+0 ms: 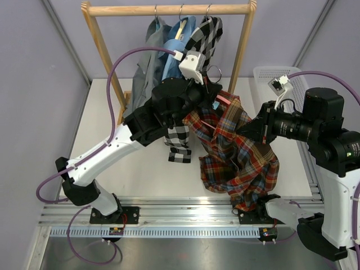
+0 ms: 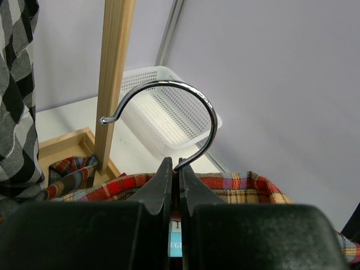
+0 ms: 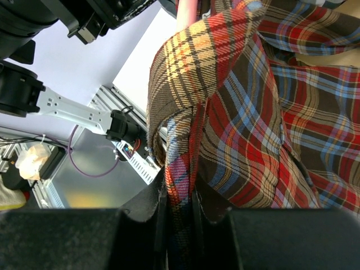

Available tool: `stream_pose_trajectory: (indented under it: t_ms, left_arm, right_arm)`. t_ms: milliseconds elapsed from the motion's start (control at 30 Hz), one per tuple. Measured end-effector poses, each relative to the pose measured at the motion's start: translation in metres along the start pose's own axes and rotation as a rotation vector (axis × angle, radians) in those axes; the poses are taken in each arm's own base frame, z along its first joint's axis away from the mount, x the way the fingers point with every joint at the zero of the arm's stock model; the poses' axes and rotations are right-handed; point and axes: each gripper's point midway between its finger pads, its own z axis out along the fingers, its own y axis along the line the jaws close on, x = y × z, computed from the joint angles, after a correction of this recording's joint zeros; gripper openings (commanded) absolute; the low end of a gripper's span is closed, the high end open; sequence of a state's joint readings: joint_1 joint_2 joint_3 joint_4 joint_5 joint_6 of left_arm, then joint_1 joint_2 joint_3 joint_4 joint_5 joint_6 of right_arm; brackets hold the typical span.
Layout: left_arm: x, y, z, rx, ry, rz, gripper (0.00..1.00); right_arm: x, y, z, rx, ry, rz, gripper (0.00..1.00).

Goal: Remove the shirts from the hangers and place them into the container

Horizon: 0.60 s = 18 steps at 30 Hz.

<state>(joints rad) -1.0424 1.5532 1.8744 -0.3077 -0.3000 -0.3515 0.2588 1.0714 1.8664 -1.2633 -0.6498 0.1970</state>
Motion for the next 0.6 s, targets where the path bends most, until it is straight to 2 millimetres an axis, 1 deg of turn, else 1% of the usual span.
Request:
stream_pose_trajectory:
  t_ms: [167,367,500,600]
  left_arm:
    - [0.002,-0.004,-0.009,0.020,-0.016,-0.016,0.00]
    - [0.000,-0.008,-0.027,0.052,-0.041,-0.038,0.00]
    - [0.007,-0.006,-0.046,0.075,-0.057,-0.075,0.00]
    - [0.016,-0.004,-0.067,0.095,-0.058,-0.124,0.00]
  right_arm:
    - [0.004,0.002,-0.005,0.011,-0.001,-0.021,0.00]
    - [0.008,0.008,-0.010,-0.012,0.000,-0.047,0.00]
    - [0.015,0.014,-0.011,-0.044,0.021,-0.053,0.00]
    - [0.023,0.018,-0.011,-0.077,0.052,-0.051,0.00]
